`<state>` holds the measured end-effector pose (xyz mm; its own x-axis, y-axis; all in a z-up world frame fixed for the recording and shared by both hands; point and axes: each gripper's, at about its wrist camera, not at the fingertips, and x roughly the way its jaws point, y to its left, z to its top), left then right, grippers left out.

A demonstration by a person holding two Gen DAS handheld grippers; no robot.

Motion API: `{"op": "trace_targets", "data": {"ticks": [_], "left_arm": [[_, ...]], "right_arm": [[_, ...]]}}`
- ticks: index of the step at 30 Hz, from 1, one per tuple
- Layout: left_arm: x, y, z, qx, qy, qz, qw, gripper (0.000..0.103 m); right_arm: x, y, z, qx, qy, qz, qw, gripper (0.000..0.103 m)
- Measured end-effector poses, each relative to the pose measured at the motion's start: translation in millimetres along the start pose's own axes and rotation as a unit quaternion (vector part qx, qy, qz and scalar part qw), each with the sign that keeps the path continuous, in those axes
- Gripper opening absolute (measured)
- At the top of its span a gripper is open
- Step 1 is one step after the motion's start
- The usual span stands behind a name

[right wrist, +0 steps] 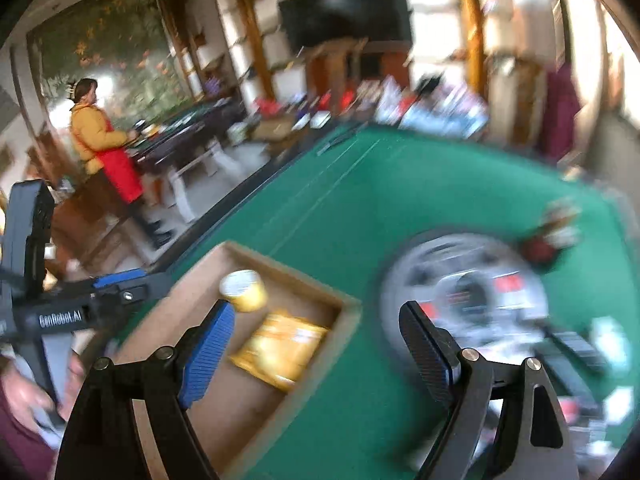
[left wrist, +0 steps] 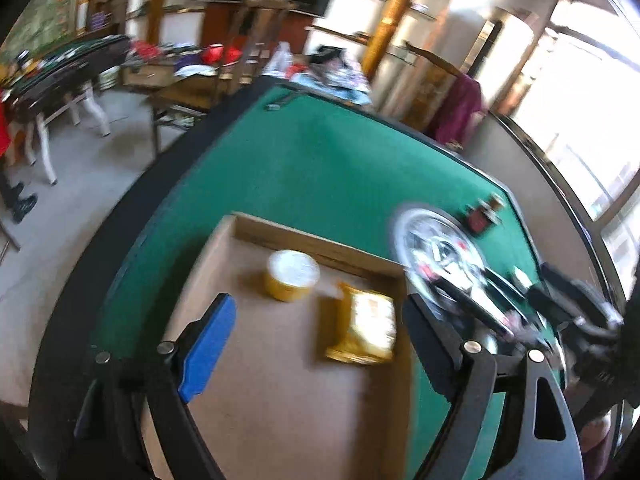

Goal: Organize objects
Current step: 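Grasp the white plastic bottle on the table with the left gripper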

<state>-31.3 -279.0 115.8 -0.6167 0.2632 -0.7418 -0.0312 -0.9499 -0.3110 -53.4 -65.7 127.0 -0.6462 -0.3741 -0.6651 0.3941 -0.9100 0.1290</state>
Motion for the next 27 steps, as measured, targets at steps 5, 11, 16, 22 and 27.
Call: {"op": "trace_targets", "data": {"ticks": [5, 11, 16, 22, 27], "left_arm": [[17.9, -74.8, -14.0, 0.062, 0.019, -0.051, 0.9966, 0.089], [65.4, -156.8, -61.0, 0.140, 0.062, -0.040, 0.9874, 0.088], [101.6, -181.4, -90.8, 0.170, 0.086, 0.004, 0.9816, 0.088], [130.2, -204.9, -92.4, 0.213, 0.072, 0.048, 0.9732, 0.088], [153.5, -227.1, -95.4, 0.252, 0.082, 0.057, 0.9625, 0.073]], "right_arm": [[-102.3, -51.4, -34.3, 0.019, -0.136, -0.154, 0.978, 0.103], [-114.3, -176.9, -95.4, 0.218, -0.085, -0.148, 0.961, 0.103], [-107.3, -232.6, -145.9, 0.288, -0.088, -0.173, 0.938, 0.103], [-109.4, -261.6, -160.7, 0.336, -0.093, -0.142, 0.926, 0.103], [-117.4, -263.8, -166.2, 0.336, -0.101, -0.129, 0.928, 0.103]]}}
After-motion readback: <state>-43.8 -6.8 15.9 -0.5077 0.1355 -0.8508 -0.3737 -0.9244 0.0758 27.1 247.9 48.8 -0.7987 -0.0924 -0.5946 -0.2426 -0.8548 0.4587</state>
